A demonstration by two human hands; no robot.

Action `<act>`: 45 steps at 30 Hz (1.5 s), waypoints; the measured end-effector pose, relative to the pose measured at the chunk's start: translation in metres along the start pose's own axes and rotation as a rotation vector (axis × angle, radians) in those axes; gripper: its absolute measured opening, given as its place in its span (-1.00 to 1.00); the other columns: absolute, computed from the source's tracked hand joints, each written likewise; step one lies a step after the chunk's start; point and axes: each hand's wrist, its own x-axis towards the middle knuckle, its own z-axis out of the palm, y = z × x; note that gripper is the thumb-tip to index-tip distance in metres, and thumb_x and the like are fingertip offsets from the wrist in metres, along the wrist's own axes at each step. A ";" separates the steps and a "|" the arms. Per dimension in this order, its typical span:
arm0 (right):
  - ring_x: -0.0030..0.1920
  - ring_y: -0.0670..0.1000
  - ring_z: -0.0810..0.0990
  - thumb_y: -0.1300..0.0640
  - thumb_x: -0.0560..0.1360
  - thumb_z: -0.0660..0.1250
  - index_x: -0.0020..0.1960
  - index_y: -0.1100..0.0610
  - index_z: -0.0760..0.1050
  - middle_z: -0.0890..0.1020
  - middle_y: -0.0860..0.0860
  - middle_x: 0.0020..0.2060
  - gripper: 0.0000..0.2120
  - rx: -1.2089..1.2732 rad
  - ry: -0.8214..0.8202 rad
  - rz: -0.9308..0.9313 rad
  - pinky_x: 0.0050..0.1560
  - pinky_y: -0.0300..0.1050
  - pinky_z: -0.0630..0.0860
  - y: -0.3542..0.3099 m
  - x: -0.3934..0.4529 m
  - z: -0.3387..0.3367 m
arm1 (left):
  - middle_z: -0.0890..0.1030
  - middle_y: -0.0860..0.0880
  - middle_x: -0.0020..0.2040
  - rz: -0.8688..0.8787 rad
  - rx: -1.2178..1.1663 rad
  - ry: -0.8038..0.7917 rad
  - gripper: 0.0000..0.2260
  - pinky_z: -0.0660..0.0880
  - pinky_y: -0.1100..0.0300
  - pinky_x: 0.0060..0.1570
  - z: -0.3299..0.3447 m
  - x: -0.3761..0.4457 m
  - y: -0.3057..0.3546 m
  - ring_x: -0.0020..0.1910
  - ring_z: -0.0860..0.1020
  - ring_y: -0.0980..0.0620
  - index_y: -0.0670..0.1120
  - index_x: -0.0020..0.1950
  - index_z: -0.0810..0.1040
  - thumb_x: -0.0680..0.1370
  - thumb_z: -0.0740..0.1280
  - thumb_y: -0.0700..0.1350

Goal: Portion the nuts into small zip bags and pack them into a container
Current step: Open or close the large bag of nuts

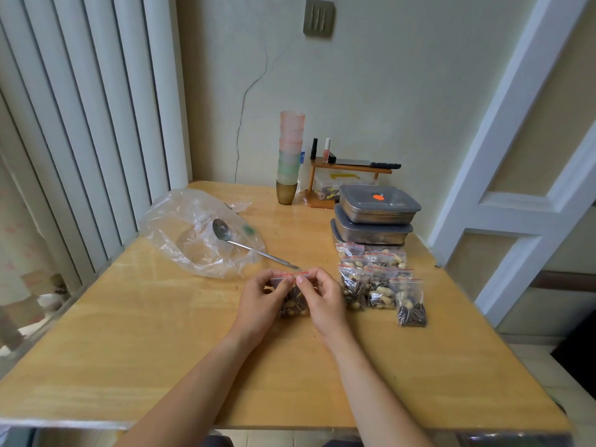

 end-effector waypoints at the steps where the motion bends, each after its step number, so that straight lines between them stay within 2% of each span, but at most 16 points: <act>1: -0.20 -0.04 0.53 -0.07 0.49 0.38 -0.16 0.00 0.55 0.64 0.06 -0.25 -0.85 -0.004 -0.001 -0.001 -0.14 0.00 0.44 0.000 0.000 0.000 | 0.70 -0.05 -0.19 -0.004 0.001 0.004 -0.92 0.54 0.22 -0.13 0.000 0.000 -0.001 -0.18 0.58 0.09 -0.04 -0.05 0.71 0.60 0.42 -0.13; 3: -0.20 -0.04 0.53 -0.07 0.48 0.38 -0.17 -0.04 0.55 0.64 -0.02 -0.25 -0.87 -0.003 -0.004 0.004 -0.16 0.01 0.45 -0.001 0.000 -0.001 | 0.68 -0.13 -0.17 -0.014 -0.006 0.019 -0.93 0.55 0.13 -0.12 0.000 0.001 -0.003 -0.18 0.58 0.06 -0.04 -0.08 0.69 0.58 0.44 -0.13; 6: -0.20 -0.02 0.56 -0.07 0.46 0.40 -0.19 -0.04 0.56 0.66 0.02 -0.23 -0.87 -0.001 0.008 0.001 -0.17 0.06 0.49 -0.001 0.000 -0.001 | 0.65 -0.22 -0.16 -0.024 -0.023 0.039 -0.93 0.53 0.02 -0.14 -0.001 0.003 -0.006 -0.23 0.56 0.02 -0.02 -0.13 0.66 0.56 0.47 -0.12; 8: -0.21 -0.01 0.54 -0.05 0.45 0.42 -0.23 -0.04 0.55 0.64 0.02 -0.26 -0.87 0.013 0.026 -0.002 -0.16 0.07 0.48 0.000 0.000 -0.001 | 0.69 -0.14 -0.18 -0.020 -0.027 0.057 -0.93 0.54 -0.04 -0.11 -0.002 0.003 -0.006 -0.21 0.61 -0.04 -0.01 -0.15 0.68 0.54 0.49 -0.12; 11: -0.22 -0.03 0.52 -0.01 0.45 0.44 -0.25 -0.02 0.55 0.61 -0.03 -0.30 -0.86 0.045 0.048 -0.003 -0.13 0.02 0.44 -0.001 -0.001 -0.004 | 0.73 -0.07 -0.13 -0.012 -0.065 0.080 -0.95 0.56 -0.11 0.03 -0.002 0.002 -0.003 -0.07 0.68 -0.14 -0.05 -0.15 0.72 0.52 0.51 -0.15; 16: -0.23 -0.05 0.53 0.09 0.46 0.42 -0.26 0.02 0.54 0.59 -0.07 -0.34 -0.86 0.060 0.047 -0.004 -0.15 -0.07 0.44 -0.011 -0.003 -0.007 | 0.74 -0.08 -0.11 -0.027 -0.078 0.099 -0.92 0.57 -0.12 0.11 -0.004 -0.001 -0.001 -0.01 0.68 -0.16 -0.10 -0.05 0.75 0.56 0.47 -0.12; 20: -0.25 -0.09 0.55 0.09 0.46 0.41 -0.26 0.00 0.55 0.61 -0.12 -0.35 -0.87 0.009 0.065 -0.033 -0.16 -0.13 0.45 -0.020 -0.009 -0.015 | 0.73 -0.09 -0.15 -0.038 -0.087 0.110 -0.93 0.59 -0.09 0.04 0.003 -0.001 0.004 -0.12 0.67 -0.05 -0.11 -0.11 0.74 0.53 0.51 -0.13; 24: -0.23 -0.09 0.59 0.08 0.45 0.41 -0.25 -0.06 0.57 0.63 -0.13 -0.34 -0.89 -0.026 0.129 -0.042 -0.11 -0.13 0.50 -0.029 -0.011 -0.035 | 0.72 -0.06 -0.19 -0.002 -0.076 0.078 -0.93 0.55 0.08 -0.08 0.025 -0.004 0.014 -0.19 0.63 0.06 -0.12 -0.13 0.73 0.52 0.51 -0.14; 27: -0.21 -0.08 0.61 0.09 0.47 0.42 -0.19 -0.02 0.59 0.66 -0.11 -0.28 -0.93 -0.047 0.170 -0.038 -0.08 -0.11 0.53 -0.033 -0.018 -0.054 | 0.72 -0.02 -0.20 -0.031 -0.115 0.042 -0.94 0.53 0.20 -0.10 0.044 -0.008 0.020 -0.20 0.60 0.13 -0.14 -0.09 0.74 0.52 0.51 -0.15; 29: -0.21 -0.07 0.61 0.12 0.49 0.43 -0.17 0.04 0.60 0.66 -0.08 -0.26 -0.93 -0.063 0.204 -0.021 -0.09 -0.08 0.53 -0.030 -0.023 -0.067 | 0.73 -0.05 -0.17 -0.077 -0.152 0.003 -0.92 0.55 0.17 -0.05 0.056 -0.012 0.020 -0.17 0.63 0.11 -0.18 -0.07 0.73 0.51 0.51 -0.18; 33: -0.20 -0.04 0.57 0.06 0.42 0.41 -0.23 -0.03 0.58 0.65 -0.11 -0.28 -0.94 -0.065 0.384 0.032 -0.08 -0.06 0.49 -0.022 -0.027 -0.103 | 0.62 0.00 -0.30 -0.185 -0.227 0.046 -0.90 0.53 0.13 -0.04 0.063 -0.014 0.013 -0.26 0.56 0.07 -0.20 -0.16 0.68 0.53 0.50 -0.19; 36: -0.17 0.00 0.57 0.21 0.50 0.46 -0.22 0.01 0.58 0.65 -0.10 -0.25 -0.83 -0.086 0.423 0.074 -0.03 -0.04 0.48 -0.017 -0.028 -0.131 | 0.59 0.05 -0.33 -0.229 -0.181 0.083 -0.86 0.53 0.06 0.04 0.055 -0.008 -0.001 -0.27 0.55 0.06 -0.09 -0.22 0.64 0.55 0.47 -0.17; 38: -0.14 0.00 0.60 0.27 0.53 0.45 -0.21 0.01 0.58 0.67 -0.09 -0.21 -0.78 -0.137 0.424 0.096 -0.01 -0.04 0.50 -0.013 -0.027 -0.142 | 0.58 0.06 -0.33 -0.213 -0.113 0.057 -0.84 0.49 0.06 0.02 0.055 -0.005 -0.005 -0.25 0.54 0.04 -0.05 -0.24 0.61 0.55 0.45 -0.14; 41: -0.17 0.02 0.62 0.22 0.54 0.44 -0.20 -0.02 0.59 0.68 -0.05 -0.23 -0.80 -0.213 0.452 0.134 -0.10 -0.07 0.54 -0.008 -0.022 -0.147 | 0.56 0.06 -0.27 -0.168 0.025 -0.003 -0.89 0.44 0.19 -0.14 0.069 -0.004 -0.005 -0.28 0.49 0.12 -0.11 -0.11 0.59 0.53 0.46 -0.10; 42: -0.19 0.02 0.62 0.21 0.55 0.44 -0.20 -0.04 0.59 0.68 -0.03 -0.25 -0.80 -0.235 0.461 0.137 -0.17 -0.15 0.54 -0.007 -0.020 -0.147 | 0.55 0.03 -0.21 -0.161 0.057 -0.014 -0.87 0.43 0.24 -0.17 0.075 -0.003 -0.004 -0.25 0.47 0.13 -0.12 -0.03 0.59 0.52 0.48 -0.10; 45: -0.22 -0.01 0.63 0.20 0.55 0.45 -0.17 -0.02 0.60 0.69 -0.05 -0.27 -0.83 -0.345 0.492 0.115 -0.22 -0.33 0.48 -0.007 -0.017 -0.141 | 0.52 -0.01 0.01 -0.162 0.163 -0.032 -0.67 0.48 0.25 -0.06 0.094 0.001 -0.003 -0.08 0.50 0.09 -0.06 0.17 0.53 0.49 0.53 -0.03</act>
